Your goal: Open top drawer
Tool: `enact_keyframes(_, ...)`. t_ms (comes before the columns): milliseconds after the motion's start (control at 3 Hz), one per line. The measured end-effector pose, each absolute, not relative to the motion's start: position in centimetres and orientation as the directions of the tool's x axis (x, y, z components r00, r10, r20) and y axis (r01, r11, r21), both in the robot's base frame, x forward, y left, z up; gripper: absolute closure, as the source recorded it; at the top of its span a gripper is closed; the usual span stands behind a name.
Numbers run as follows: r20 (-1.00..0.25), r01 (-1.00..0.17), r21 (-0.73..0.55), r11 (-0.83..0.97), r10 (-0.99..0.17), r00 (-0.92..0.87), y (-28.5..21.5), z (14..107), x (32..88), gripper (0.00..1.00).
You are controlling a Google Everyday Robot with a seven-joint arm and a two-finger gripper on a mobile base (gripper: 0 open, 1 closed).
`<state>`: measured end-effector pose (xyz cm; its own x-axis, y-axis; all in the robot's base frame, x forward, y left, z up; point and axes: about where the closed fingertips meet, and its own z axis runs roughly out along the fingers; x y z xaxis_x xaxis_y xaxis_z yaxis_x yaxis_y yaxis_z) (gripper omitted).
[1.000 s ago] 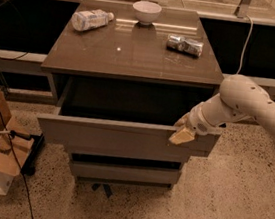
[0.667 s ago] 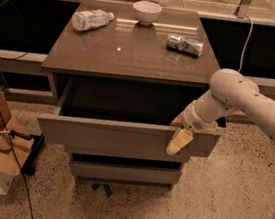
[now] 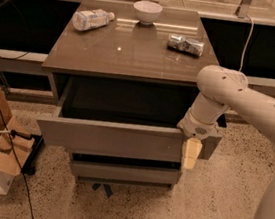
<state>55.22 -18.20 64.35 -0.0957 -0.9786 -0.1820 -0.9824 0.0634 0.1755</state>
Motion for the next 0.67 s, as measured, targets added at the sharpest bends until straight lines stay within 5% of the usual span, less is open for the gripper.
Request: enact_keyframes(667, -0.213, -0.967, 0.238, 0.095, -0.966, -0.147, -19.3, 65.8, 48.6, 0.42)
